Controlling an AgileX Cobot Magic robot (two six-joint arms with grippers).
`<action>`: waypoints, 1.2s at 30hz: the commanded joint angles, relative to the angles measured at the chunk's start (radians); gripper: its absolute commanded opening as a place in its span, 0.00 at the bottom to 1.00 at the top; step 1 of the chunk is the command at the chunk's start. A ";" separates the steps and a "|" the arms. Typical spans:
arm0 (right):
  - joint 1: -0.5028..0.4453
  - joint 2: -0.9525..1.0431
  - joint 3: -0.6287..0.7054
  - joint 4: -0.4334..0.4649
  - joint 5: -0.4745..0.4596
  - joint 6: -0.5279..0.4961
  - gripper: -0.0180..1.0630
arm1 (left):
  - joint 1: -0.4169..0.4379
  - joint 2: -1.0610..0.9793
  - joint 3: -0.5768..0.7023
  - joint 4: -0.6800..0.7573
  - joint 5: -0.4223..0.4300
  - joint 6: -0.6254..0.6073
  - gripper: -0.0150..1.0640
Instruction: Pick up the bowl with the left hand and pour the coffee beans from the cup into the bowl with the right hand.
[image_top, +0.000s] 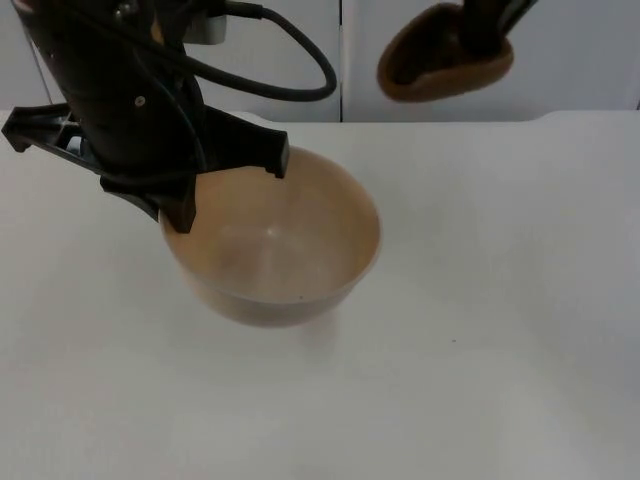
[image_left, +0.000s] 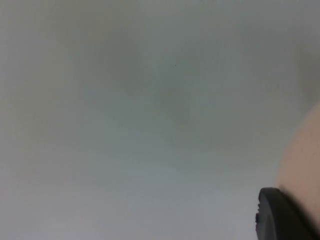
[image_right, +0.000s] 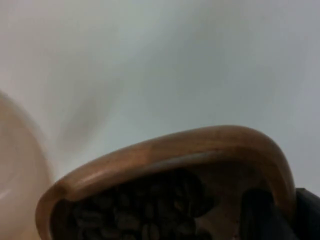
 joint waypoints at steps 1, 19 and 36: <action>0.038 -0.018 -0.005 -0.010 0.002 0.005 0.02 | -0.002 -0.006 -0.005 -0.010 -0.004 -0.010 0.01; 0.210 -0.018 -0.005 -0.305 0.002 0.039 0.02 | -0.002 -0.006 -0.005 -0.010 -0.008 -0.010 0.01; 0.212 -0.018 -0.005 -0.346 -0.007 0.049 0.02 | -0.002 -0.006 -0.005 -0.010 -0.016 -0.018 0.01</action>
